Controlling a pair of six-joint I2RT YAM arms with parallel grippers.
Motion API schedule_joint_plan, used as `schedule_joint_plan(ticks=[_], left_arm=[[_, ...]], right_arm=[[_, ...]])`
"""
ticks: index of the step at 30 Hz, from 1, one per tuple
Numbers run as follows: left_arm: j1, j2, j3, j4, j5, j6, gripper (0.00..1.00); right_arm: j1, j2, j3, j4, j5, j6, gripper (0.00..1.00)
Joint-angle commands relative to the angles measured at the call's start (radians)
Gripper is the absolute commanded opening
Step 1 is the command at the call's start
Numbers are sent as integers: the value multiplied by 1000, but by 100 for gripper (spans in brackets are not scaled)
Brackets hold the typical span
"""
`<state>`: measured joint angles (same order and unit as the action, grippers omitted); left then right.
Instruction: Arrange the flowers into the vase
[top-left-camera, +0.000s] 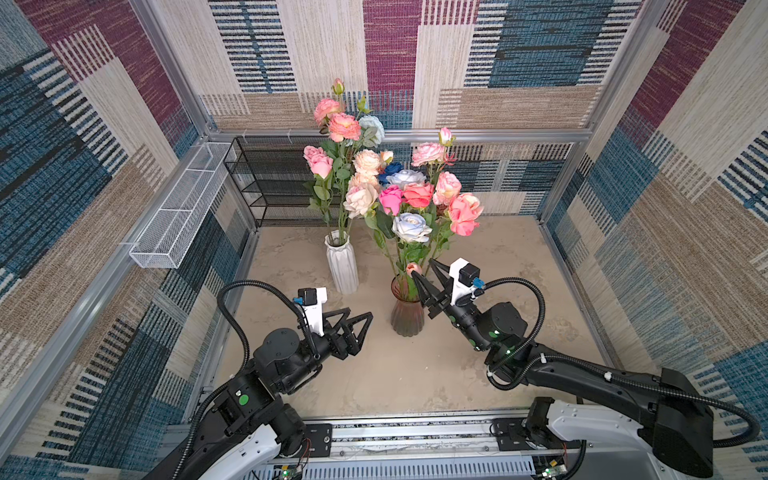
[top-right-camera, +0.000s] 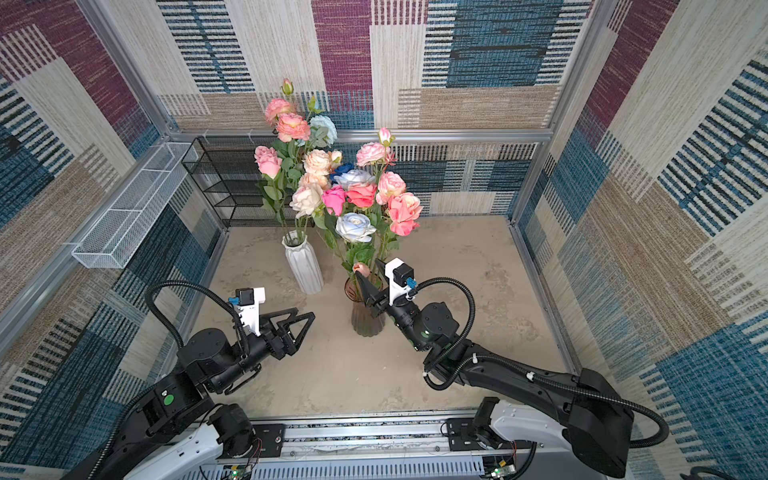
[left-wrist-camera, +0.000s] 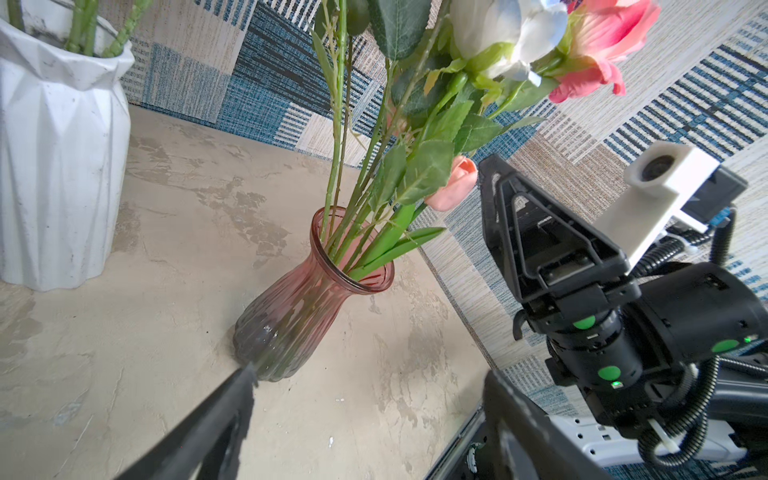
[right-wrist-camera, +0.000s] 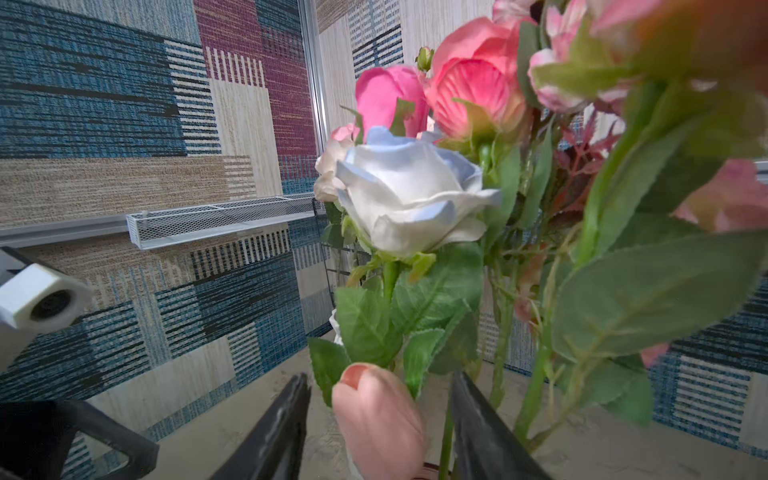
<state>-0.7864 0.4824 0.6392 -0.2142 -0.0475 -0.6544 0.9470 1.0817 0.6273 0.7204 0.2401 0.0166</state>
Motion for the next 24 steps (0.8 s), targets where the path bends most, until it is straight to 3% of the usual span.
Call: schedule_joint_plan(ticks=[1, 5, 7, 8, 9, 14, 17, 20, 24], left_arm=[[1, -10, 14, 12, -31, 12, 89], [1, -48, 4, -4, -101, 15, 95], [2, -71, -6, -15, -154, 13, 97], [1, -82, -12, -19, -185, 6, 99], [1, -95, -22, -17, -212, 3, 99], [1, -118, -61, 8, -358, -25, 99], [1, -62, -32, -7, -463, -6, 99], [16, 60, 51, -102, -614, 18, 99], [114, 194, 103, -101, -674, 134, 99]], right_arm=[[1, -71, -23, -123, -76, 126, 69], [2, -251, -146, -160, -103, 217, 74], [2, -339, -200, -188, -76, 239, 85], [2, -380, -227, -210, -52, 245, 96], [1, -417, -247, -242, -18, 259, 100], [1, -499, -289, -424, 219, 376, 100], [-9, -486, -264, -541, 358, 455, 100], [-118, -397, -203, -643, 331, 525, 100], [-339, -276, -183, -617, 127, 537, 100]])
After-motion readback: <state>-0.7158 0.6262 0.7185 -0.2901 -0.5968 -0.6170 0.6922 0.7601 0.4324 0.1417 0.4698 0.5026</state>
